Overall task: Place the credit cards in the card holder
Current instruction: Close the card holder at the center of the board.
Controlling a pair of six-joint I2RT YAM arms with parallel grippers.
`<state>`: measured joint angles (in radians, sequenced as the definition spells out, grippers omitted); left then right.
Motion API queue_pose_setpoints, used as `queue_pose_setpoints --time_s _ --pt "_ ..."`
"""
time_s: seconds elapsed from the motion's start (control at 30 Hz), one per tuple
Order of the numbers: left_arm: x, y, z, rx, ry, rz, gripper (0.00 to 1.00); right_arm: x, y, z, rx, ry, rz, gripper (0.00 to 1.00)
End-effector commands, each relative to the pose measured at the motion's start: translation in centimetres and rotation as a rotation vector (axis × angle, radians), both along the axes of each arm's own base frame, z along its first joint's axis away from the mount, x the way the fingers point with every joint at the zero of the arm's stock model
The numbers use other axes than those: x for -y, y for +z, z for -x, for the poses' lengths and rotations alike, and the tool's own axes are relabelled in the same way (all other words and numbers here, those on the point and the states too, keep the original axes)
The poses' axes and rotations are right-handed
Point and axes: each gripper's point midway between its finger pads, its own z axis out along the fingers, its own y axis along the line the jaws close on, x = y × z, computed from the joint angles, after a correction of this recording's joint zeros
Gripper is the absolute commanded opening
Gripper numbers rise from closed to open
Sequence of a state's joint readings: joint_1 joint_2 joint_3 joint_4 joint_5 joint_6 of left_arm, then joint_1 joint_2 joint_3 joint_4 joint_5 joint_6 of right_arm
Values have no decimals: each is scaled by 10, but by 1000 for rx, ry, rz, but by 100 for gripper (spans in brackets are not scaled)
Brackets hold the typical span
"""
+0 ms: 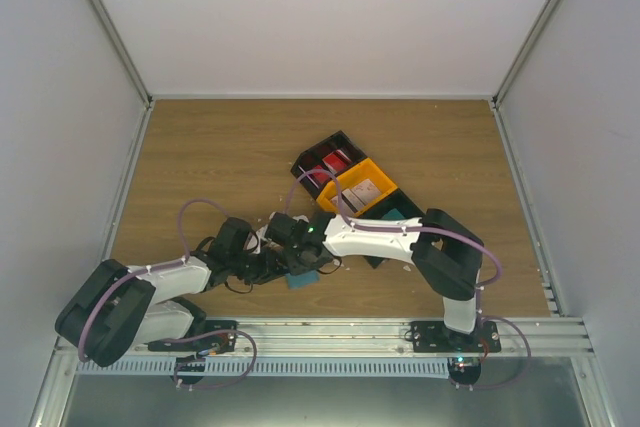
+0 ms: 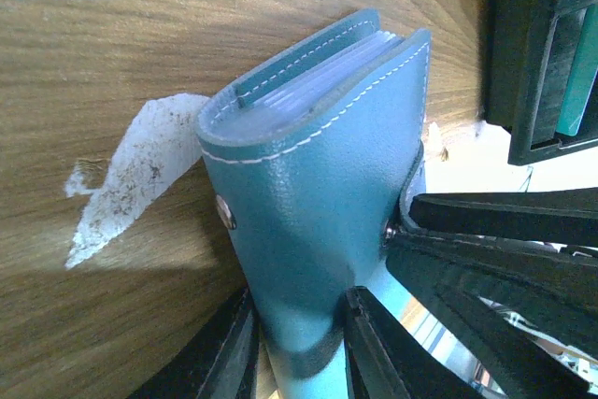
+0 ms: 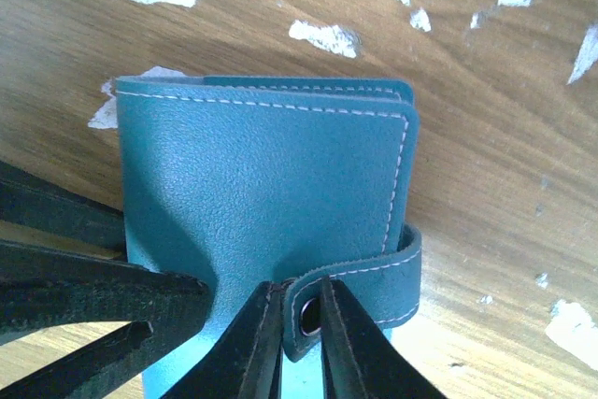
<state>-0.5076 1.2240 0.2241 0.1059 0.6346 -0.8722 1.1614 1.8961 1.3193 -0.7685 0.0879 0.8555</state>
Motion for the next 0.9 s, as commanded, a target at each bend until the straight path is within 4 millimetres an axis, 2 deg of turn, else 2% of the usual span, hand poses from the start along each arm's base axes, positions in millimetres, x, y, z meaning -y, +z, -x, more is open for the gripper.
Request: queue_pose_setpoints --time_s 0.0,0.07,0.4,0.67,0.87 --pt "-5 -7 1 15 6 -25 29 0 4 6 -7 -28 -26 17" --pt "-6 -8 2 14 7 -25 29 1 4 7 -9 -32 -26 19" --pt "-8 -12 3 13 8 -36 28 4 13 7 -1 -46 -42 9" --pt "-9 -12 3 13 14 -37 28 5 15 6 6 -55 -45 10" --pt "-9 -12 3 15 14 -38 28 6 10 5 8 -65 -30 1"
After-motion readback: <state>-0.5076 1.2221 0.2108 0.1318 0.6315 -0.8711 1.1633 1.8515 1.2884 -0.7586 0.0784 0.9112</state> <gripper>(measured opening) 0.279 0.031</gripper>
